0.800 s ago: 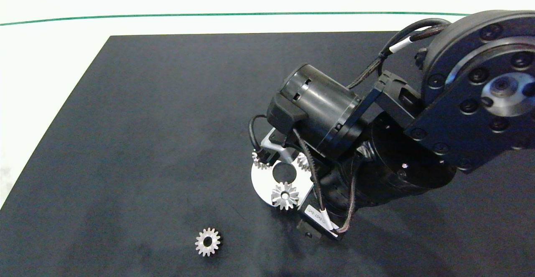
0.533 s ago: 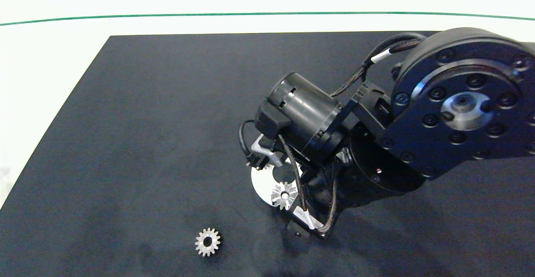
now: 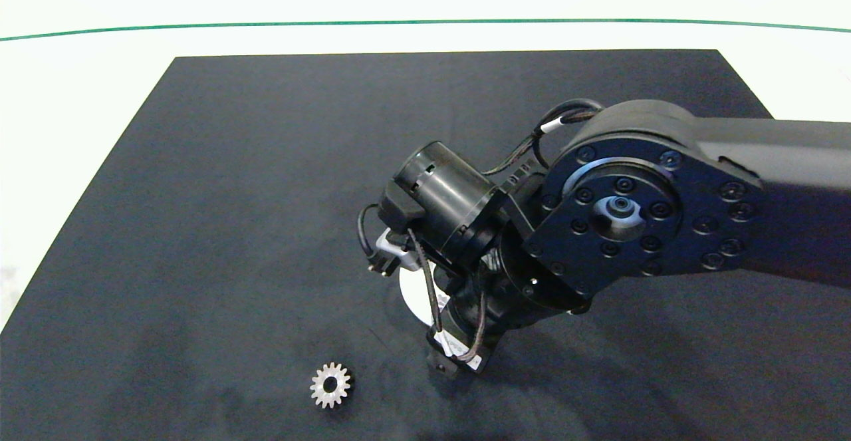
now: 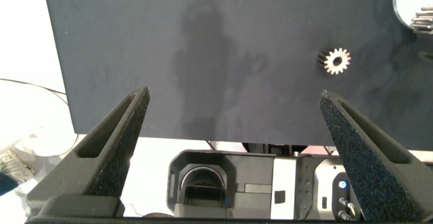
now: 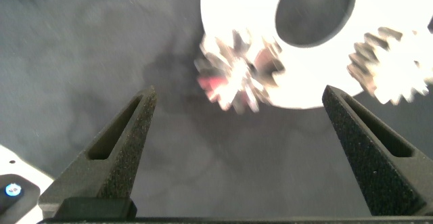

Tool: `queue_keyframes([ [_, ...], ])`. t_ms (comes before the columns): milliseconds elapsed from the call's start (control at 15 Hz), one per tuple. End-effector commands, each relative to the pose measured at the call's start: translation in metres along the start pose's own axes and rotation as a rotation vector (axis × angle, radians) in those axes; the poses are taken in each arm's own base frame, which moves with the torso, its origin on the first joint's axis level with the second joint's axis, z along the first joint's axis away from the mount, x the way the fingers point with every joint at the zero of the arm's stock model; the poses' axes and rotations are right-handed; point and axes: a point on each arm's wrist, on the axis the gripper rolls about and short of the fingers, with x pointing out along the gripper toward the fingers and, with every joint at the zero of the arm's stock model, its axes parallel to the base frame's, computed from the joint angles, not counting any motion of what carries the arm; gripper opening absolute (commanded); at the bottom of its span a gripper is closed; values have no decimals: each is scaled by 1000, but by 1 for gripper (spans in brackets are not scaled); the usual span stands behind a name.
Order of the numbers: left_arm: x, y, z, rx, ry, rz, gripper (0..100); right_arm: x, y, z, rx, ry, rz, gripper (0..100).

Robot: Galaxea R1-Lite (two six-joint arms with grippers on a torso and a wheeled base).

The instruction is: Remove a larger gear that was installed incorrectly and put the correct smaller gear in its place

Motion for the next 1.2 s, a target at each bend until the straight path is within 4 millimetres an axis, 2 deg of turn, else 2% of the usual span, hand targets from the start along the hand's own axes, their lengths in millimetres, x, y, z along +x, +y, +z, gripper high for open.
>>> queue_keyframes([
  [67, 0, 0, -1, -2, 6, 2, 100, 9, 2, 1, -29, 19, 5, 100],
  [667, 0, 0, -1, -4, 0, 8, 100, 30, 0, 0, -34, -10, -9, 100],
  [1067, 0, 1, -2, -4, -5, 7, 100, 24, -1, 2, -27, -36, -15, 100],
  [1200, -1, 1, -2, -4, -7, 7, 100, 25, -1, 2, -24, -43, -16, 96],
])
